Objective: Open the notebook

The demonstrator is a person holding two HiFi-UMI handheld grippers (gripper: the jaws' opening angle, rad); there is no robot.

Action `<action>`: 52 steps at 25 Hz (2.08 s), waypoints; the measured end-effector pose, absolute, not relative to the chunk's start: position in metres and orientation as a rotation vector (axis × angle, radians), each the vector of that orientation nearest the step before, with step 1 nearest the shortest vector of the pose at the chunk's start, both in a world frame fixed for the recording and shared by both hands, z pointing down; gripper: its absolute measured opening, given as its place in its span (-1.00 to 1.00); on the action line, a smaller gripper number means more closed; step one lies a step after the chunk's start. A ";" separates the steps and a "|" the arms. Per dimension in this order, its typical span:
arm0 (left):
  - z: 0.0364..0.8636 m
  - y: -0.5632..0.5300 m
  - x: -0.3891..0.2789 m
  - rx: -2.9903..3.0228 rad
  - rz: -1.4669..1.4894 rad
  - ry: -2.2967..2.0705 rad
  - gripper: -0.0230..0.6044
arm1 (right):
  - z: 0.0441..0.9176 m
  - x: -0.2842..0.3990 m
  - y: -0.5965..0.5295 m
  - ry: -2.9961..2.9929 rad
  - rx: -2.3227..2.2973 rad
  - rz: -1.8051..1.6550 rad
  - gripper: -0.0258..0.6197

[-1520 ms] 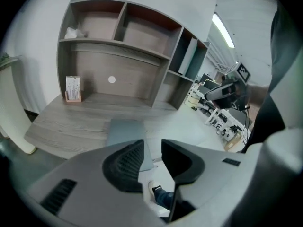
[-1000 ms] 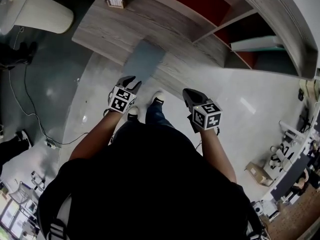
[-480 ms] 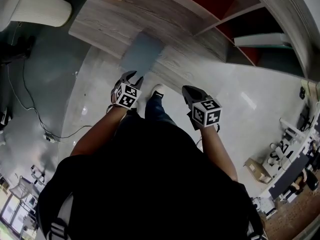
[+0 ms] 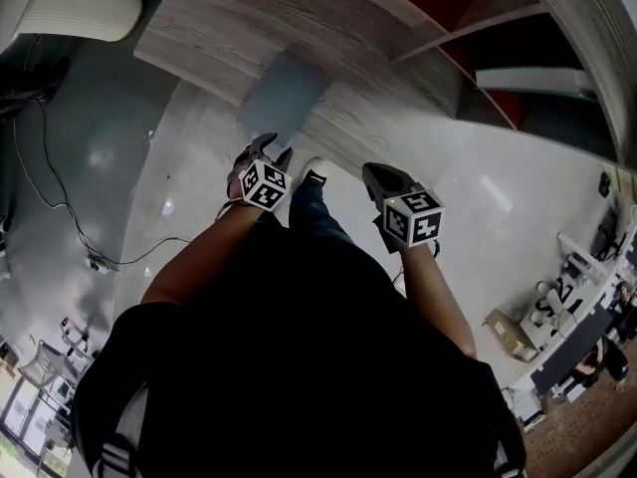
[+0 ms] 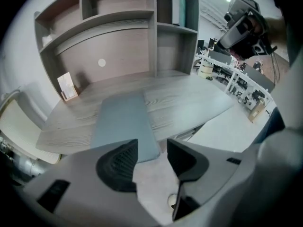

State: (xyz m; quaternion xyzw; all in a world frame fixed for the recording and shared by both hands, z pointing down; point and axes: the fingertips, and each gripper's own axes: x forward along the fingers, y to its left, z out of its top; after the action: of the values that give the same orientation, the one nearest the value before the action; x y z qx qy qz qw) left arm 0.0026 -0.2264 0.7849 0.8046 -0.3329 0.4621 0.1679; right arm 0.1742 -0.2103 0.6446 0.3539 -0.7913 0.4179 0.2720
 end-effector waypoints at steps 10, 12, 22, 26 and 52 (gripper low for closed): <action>0.810 -0.227 -0.006 2.267 1.418 -1.002 -0.29 | 0.657 0.168 -0.206 -2.120 0.903 1.168 -0.92; 0.812 -0.229 -0.007 2.268 1.437 -0.997 -0.29 | 0.659 0.167 -0.207 -2.119 0.899 1.170 -0.92; 0.817 -0.231 -0.003 2.285 1.543 -0.970 -0.24 | 0.663 0.164 -0.201 -2.114 0.882 1.190 -0.92; 0.817 -0.230 -0.004 2.287 1.562 -0.968 -0.24 | 0.662 0.161 -0.198 -2.121 0.872 1.182 -0.92; 0.804 -0.230 -0.001 2.323 1.613 -0.931 -0.40 | 0.657 0.177 -0.176 -2.088 0.909 1.181 -0.92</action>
State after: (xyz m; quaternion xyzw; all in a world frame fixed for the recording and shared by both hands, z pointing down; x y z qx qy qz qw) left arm -0.0009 -0.2304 0.8037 0.7776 -0.3117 0.5399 0.0818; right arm 0.1773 -0.1763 0.6565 0.3399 -0.7804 0.4413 0.2842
